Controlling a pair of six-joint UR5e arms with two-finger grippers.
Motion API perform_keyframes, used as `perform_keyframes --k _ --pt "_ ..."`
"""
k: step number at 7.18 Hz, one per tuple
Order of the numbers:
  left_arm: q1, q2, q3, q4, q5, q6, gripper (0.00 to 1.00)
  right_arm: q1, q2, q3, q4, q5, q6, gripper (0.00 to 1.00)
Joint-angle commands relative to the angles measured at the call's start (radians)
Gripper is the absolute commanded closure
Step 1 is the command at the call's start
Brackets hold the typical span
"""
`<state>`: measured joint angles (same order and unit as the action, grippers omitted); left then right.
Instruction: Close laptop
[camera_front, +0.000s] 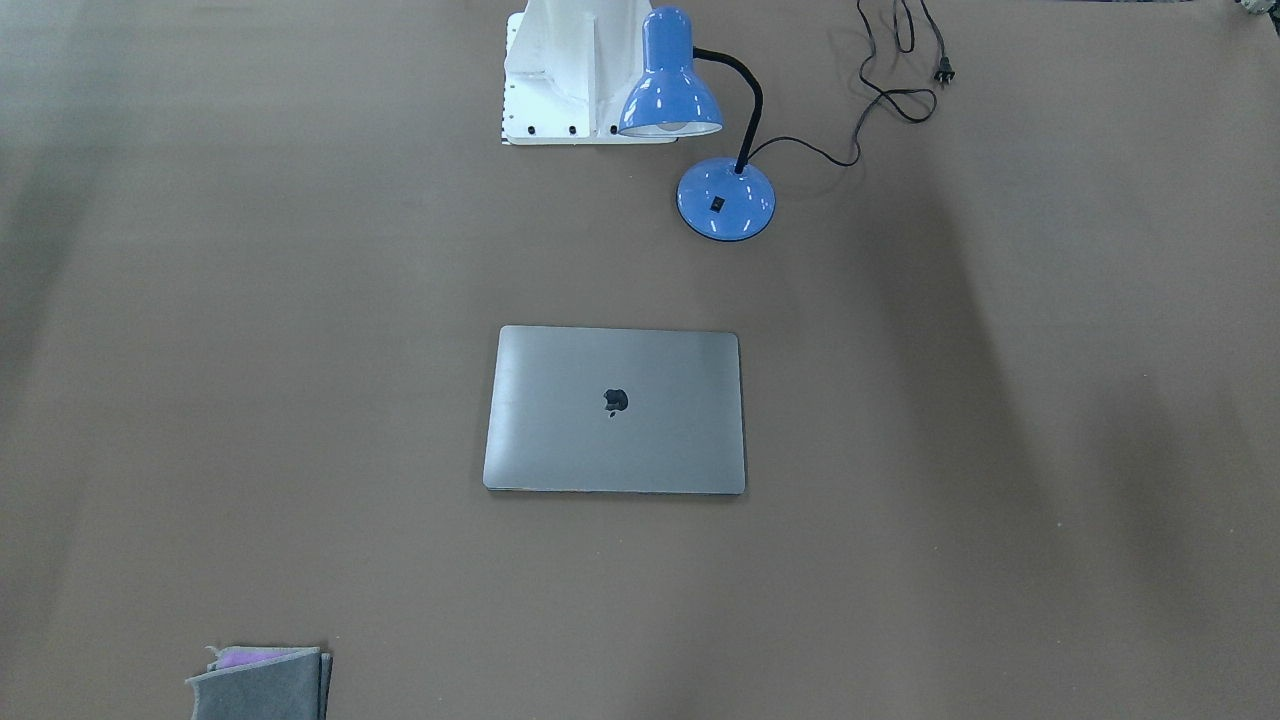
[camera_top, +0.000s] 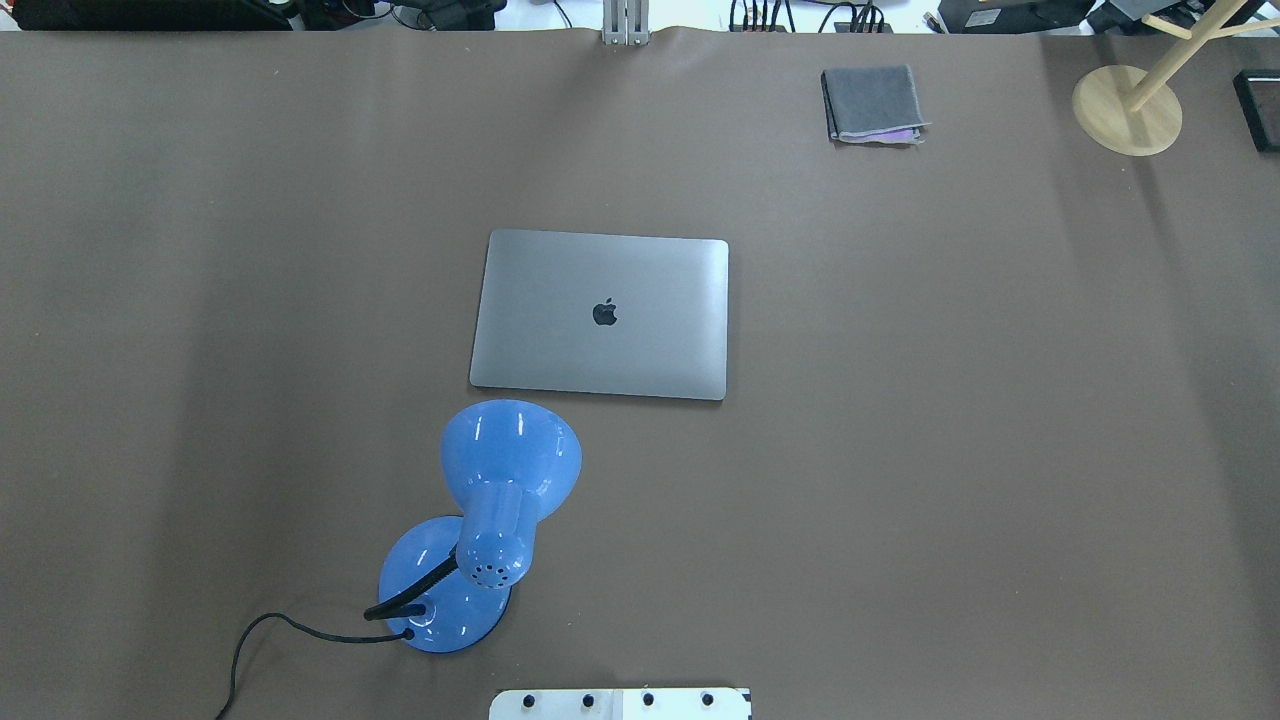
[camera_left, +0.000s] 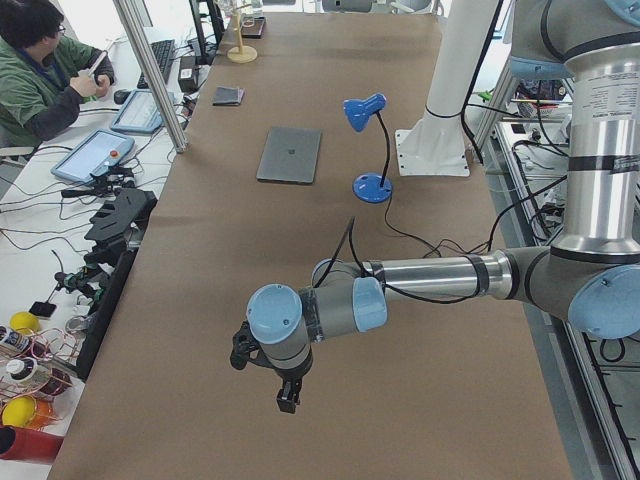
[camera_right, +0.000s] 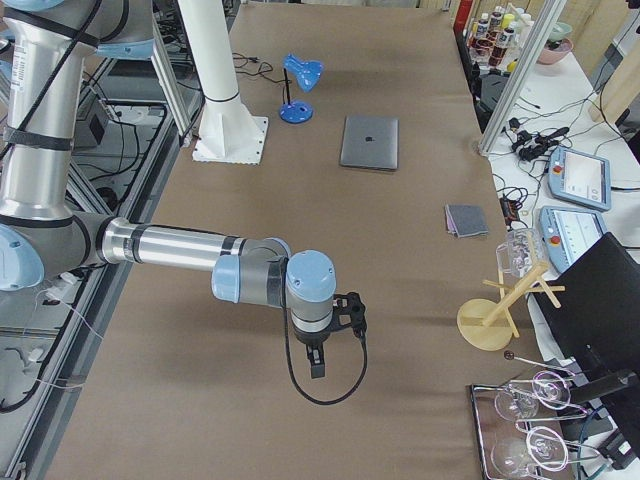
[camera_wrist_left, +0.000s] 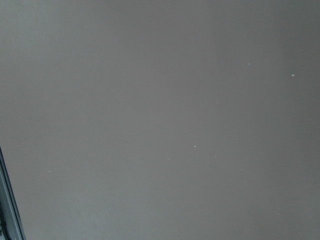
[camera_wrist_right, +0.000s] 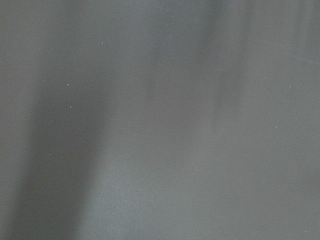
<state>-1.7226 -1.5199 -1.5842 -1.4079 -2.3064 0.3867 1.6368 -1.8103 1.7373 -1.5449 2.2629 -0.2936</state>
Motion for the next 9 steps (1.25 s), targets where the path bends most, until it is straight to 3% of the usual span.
perform_keyframes --k 1,3,5,9 --pt "0.000 0.026 -0.089 0.003 -0.002 -0.043 0.01 -0.002 0.002 0.011 -0.006 0.007 0.007 0.00" --pt "0.003 0.063 -0.152 -0.005 -0.002 -0.039 0.01 -0.028 0.002 0.040 -0.011 0.024 0.043 0.00" --pt "0.003 0.082 -0.169 -0.006 -0.002 -0.037 0.01 -0.087 0.002 0.060 -0.004 0.033 0.143 0.00" --pt "0.002 0.116 -0.168 -0.014 -0.002 -0.037 0.01 -0.106 -0.012 0.051 0.002 0.035 0.131 0.00"
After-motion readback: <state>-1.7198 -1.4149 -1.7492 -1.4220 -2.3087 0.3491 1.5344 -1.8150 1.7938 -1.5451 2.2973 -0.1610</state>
